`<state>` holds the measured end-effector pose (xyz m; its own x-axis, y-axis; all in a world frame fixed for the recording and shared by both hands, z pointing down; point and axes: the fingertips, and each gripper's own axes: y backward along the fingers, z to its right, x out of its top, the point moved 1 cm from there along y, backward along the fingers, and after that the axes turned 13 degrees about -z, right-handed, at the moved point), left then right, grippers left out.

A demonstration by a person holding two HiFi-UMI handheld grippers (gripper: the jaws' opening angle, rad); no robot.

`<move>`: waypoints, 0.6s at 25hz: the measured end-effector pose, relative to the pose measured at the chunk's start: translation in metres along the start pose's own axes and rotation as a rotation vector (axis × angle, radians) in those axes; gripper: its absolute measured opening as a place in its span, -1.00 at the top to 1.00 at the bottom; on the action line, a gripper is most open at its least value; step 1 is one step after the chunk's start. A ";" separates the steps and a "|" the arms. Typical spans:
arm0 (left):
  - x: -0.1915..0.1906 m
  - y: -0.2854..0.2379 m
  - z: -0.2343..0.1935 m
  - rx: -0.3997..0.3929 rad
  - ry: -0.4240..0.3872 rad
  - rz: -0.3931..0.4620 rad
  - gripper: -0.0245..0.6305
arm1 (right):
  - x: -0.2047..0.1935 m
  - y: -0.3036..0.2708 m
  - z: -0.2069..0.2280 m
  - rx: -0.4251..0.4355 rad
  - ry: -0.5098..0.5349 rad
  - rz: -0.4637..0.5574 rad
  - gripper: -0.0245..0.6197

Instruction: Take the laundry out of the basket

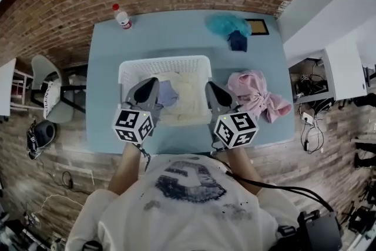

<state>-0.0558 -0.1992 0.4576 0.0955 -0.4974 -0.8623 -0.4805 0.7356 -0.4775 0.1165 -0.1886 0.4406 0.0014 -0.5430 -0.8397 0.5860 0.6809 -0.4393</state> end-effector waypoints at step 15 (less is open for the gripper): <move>-0.018 -0.014 -0.065 -0.133 0.016 -0.044 0.95 | -0.019 -0.092 -0.031 -0.010 -0.068 -0.250 0.53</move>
<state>-0.1072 -0.2306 0.4907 0.1055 -0.5357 -0.8378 -0.5875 0.6462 -0.4872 0.0371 -0.2256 0.4873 -0.0883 -0.7266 -0.6814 0.5668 0.5259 -0.6342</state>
